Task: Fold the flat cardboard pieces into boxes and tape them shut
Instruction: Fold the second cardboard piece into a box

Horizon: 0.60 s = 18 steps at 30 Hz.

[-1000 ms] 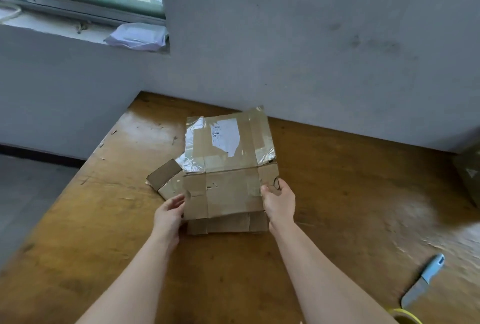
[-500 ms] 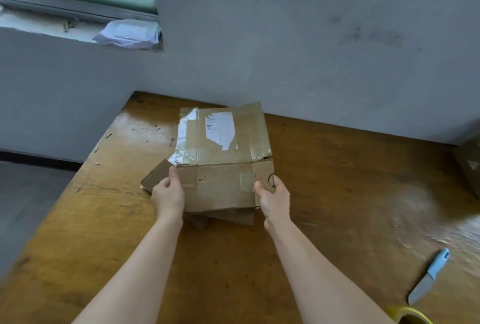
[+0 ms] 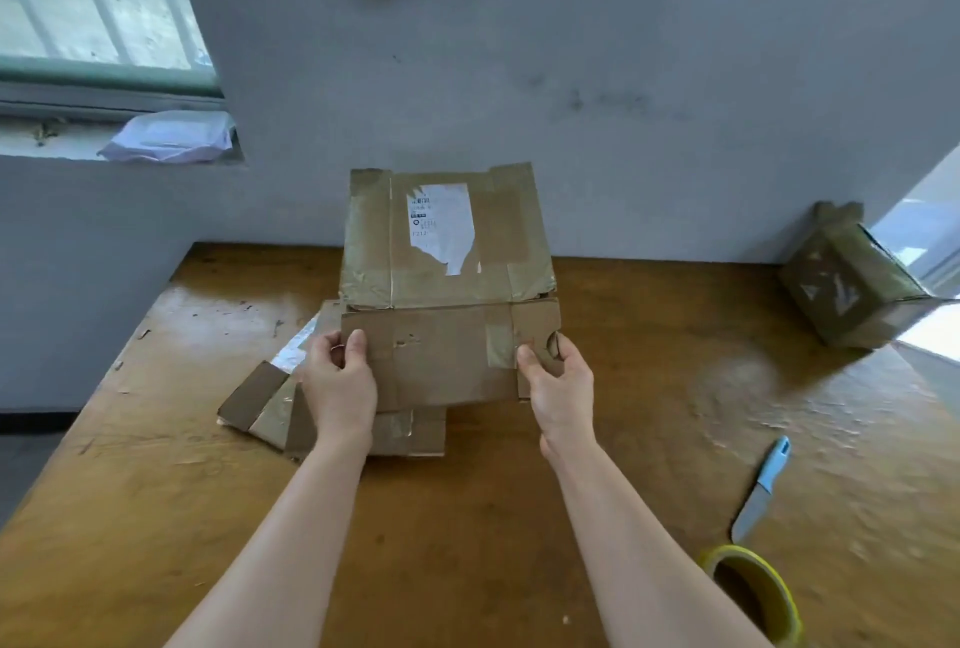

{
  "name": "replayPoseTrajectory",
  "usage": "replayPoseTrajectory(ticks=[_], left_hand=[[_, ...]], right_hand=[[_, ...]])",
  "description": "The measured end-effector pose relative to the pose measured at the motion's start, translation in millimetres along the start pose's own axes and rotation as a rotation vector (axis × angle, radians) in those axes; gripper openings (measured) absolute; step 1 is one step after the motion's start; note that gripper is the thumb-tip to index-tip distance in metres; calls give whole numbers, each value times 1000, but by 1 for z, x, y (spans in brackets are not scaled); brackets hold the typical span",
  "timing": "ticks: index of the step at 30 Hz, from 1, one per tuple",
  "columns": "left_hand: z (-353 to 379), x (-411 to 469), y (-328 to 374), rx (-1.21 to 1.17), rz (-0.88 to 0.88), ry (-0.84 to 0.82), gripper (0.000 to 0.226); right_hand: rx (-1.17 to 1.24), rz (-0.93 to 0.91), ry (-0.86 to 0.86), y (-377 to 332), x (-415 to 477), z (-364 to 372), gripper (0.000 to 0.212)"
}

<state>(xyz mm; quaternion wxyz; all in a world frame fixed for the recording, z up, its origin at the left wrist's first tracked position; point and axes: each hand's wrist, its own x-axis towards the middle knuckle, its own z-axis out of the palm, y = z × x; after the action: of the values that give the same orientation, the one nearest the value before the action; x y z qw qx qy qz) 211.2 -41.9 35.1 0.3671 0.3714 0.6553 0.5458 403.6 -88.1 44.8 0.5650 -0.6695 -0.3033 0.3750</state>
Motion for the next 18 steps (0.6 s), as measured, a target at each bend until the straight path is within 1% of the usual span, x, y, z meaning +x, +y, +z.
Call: replayPoseTrajectory(ticks=[5,7,9,12,15,18], left_hand=[[27,-45,6,2,20,-62,9],[60,-101,13,2,45,-101,10],[63,-105,13,-10,30,-81,10],[90,-151,13,39,46,-76,20],[120,-207,16,34,60,-91,28],[149,-252,15,18,43,-125,28]], right_hand=[[-1,-15,17,-2,-9,-59,30],[32,-40,64,-4,-18,-127,35],[-15,-40,71,-4,-18,-133,41],[-7,-40,71,-7,-29,-188,44],[25,-43,103,-6,-32,-254,46],[66,-68,140,-3,-33,-310,38]])
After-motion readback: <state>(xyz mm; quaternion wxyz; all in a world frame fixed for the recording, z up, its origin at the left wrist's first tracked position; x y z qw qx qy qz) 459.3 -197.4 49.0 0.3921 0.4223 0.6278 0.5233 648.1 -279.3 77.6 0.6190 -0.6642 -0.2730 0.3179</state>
